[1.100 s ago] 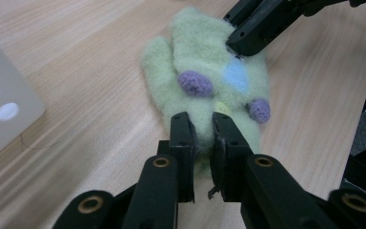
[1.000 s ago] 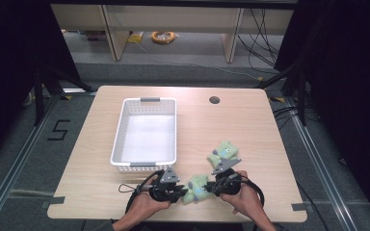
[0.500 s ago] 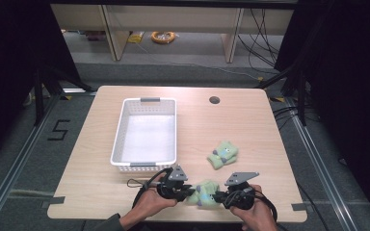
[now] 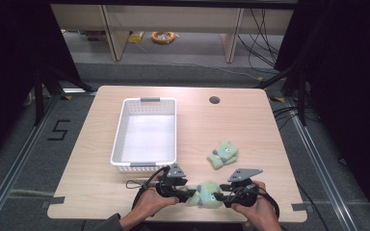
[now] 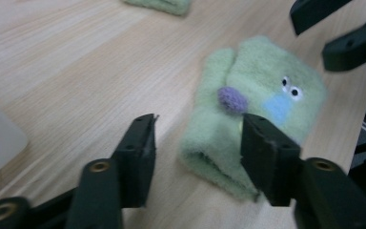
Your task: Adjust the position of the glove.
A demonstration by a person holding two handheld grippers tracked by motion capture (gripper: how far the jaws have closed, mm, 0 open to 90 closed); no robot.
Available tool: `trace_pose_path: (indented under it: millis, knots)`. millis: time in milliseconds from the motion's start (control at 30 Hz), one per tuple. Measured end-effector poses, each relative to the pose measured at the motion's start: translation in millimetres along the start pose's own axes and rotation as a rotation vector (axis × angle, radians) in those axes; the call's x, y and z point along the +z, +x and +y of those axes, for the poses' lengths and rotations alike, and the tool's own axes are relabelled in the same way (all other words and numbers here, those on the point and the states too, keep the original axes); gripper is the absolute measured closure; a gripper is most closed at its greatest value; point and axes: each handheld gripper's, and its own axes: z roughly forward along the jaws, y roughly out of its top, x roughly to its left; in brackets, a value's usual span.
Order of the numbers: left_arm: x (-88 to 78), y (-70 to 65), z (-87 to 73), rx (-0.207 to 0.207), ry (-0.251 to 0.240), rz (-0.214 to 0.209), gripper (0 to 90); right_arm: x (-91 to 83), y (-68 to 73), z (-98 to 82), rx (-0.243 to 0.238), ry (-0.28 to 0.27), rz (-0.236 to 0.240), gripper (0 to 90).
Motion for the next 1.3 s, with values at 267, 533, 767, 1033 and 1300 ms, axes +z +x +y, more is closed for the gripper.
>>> trace_pose_path:
  millis: [267, 533, 767, 1033, 1300]
  knots:
    - [-9.9, -10.0, 7.2, -0.02, -0.061, 0.0, 33.3, -19.7, -40.0, 22.5, -0.021, -0.059, -0.131, 54.9]
    - [-12.2, -7.2, 6.8, -0.039, -0.064, 0.001, 32.9, -4.1, -87.5, 48.8, 0.006, -0.026, -0.213, 57.6]
    - [-14.3, -4.3, 5.9, -0.055, -0.063, 0.003, 32.9, 19.0, -122.8, 71.1, 0.031, 0.056, -0.223, 60.0]
    - [-14.5, -4.0, 4.0, -0.042, -0.059, 0.005, 32.9, 42.2, -132.9, 87.6, 0.005, 0.149, -0.202, 59.0]
    - [-16.0, -1.5, 3.4, -0.045, -0.059, 0.009, 32.9, 58.6, -136.8, 88.7, 0.029, 0.224, -0.197, 60.8]
